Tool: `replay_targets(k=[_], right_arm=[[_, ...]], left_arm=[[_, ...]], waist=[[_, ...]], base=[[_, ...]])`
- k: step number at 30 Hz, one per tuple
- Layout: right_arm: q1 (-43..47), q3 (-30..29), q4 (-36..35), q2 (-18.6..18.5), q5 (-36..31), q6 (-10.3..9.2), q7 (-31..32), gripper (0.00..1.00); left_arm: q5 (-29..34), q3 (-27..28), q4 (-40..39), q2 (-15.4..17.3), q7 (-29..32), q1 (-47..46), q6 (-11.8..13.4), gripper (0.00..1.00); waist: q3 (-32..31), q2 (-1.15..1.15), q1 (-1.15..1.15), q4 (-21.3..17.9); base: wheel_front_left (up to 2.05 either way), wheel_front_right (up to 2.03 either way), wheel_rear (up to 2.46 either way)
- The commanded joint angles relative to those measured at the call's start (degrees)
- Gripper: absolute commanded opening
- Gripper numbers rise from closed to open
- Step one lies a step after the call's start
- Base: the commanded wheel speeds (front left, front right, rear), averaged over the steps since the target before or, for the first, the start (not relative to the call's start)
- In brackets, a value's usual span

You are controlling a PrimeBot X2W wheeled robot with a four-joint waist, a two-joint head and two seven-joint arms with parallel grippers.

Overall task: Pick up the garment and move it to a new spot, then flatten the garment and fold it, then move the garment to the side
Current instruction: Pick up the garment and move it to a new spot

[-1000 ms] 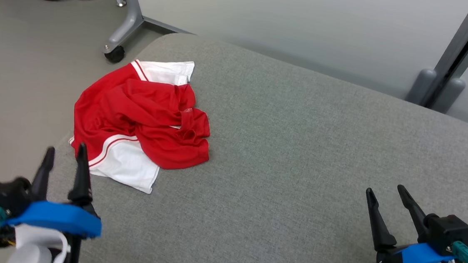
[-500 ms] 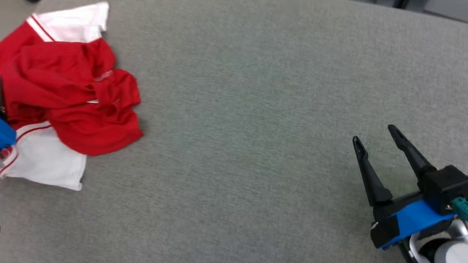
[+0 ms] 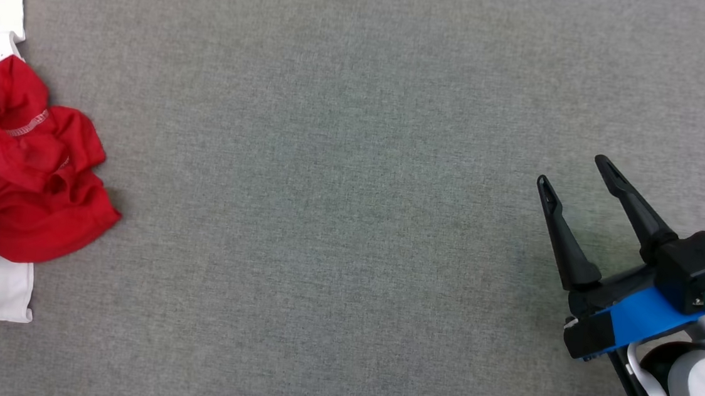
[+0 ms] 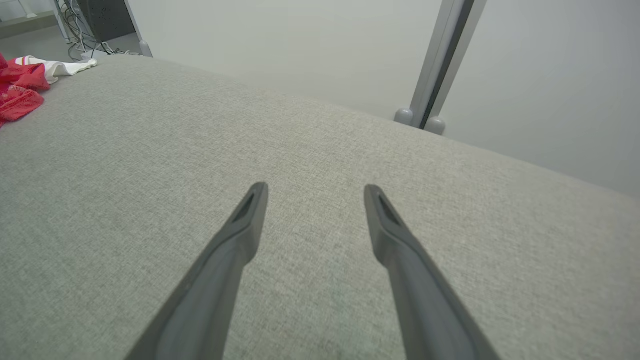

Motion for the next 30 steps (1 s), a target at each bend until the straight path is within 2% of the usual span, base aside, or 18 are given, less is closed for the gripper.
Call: replay_targets(k=[1, 8, 11, 14, 20, 28, 30], right_arm=[[0.42, -0.11, -0.01, 0.27, 0.39, 0.01, -0.19, 1.0], [2.55, -0.6, 2.71, 2.68, 1.27, 0.01, -2.22, 1.0], [3.86, -0.54, 4.72, 3.57, 1.92, 0.01, -3.16, 1.0], [4.76, -0.01, 5.87, 4.9, 2.58, 0.01, -3.8, 1.0], [5.9, 1.23, 7.76, 6.87, 3.52, 0.01, -4.62, 1.0], [5.62, 2.07, 7.89, 7.7, 3.99, 0.01, -4.69, 1.0], [5.45, 2.21, 7.82, 7.79, 4.04, 0.01, -4.73, 1.0]], left_arm=[[-0.24, -1.4, 0.04, -1.41, 1.84, 2.46, -0.53, 0.0], [5.58, -2.0, -11.95, 5.23, -4.6, -0.16, -0.39, 0.0], [8.53, -4.54, -17.26, 5.51, -5.53, -2.9, -0.15, 0.0], [10.51, -7.4, -22.22, 5.94, -4.55, -5.96, -1.25, 0.0], [12.63, -15.07, -30.33, 2.05, -0.96, -13.32, -3.69, 0.0], [11.48, -23.51, -37.13, -5.88, 1.96, -15.91, -6.14, 0.0], [11.34, -24.62, -37.34, -6.97, 2.02, -15.51, -6.35, 0.0]], waist=[[-0.95, 0.0, 0.0, -0.5], [-9.16, 0.0, 0.0, -0.19], [-14.47, 0.0, 0.0, 0.11], [-18.84, 0.0, 0.0, -0.08], [-24.64, 0.0, 0.0, -1.76], [-25.19, 0.0, 0.0, -7.43], [-24.86, 0.0, 0.0, -8.4]], base=[[0.0, 0.0, 0.0], [0.0, 0.0, 0.0], [0.0, 0.0, 0.0], [0.0, 0.0, 0.0], [0.0, 0.0, 0.0], [0.0, 0.0, 0.0], [0.0, 0.0, 0.0]])
